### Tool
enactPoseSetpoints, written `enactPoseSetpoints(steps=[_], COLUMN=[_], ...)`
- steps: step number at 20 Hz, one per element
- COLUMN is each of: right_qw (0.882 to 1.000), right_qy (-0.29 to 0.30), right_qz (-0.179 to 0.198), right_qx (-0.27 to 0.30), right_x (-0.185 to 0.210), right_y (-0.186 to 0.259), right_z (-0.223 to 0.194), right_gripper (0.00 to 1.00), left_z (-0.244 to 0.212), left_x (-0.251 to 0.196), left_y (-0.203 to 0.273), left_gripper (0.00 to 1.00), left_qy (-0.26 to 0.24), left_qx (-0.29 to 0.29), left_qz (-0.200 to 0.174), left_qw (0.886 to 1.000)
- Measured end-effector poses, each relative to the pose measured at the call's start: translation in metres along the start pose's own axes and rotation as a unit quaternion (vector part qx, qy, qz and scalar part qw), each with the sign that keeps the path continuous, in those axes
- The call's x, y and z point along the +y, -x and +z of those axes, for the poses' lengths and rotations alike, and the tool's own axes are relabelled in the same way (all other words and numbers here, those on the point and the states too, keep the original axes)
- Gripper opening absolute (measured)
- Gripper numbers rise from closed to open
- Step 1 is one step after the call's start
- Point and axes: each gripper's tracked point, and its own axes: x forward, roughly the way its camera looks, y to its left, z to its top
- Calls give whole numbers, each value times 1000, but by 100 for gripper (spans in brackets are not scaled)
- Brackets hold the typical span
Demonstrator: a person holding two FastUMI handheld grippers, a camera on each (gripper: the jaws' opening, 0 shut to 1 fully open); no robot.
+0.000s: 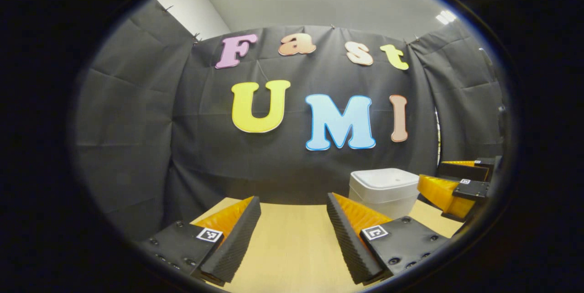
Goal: Press the lid of the desktop garbage bin to open it, pick up the crumpled paper on the desktop and throw it into the bin, then pick up the pop can on the desktop and drop it into the bin, and finally close the garbage bin lid.
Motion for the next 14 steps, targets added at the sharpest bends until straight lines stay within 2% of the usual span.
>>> enactPoseSetpoints(steps=[7,14], right_qw=[1000,1000], right_qy=[-6,-7], right_qz=[-6,-15], right_qx=[-4,-6], right_x=[-8,-13], right_y=[-9,-13], right_z=[2,0], right_gripper=[93,93], left_z=[7,0], left_x=[0,-15], left_y=[-8,-21], left_gripper=[95,95], left_qy=[0,-7], left_qx=[-10,-7], left_qz=[1,-22], left_qw=[1000,1000])
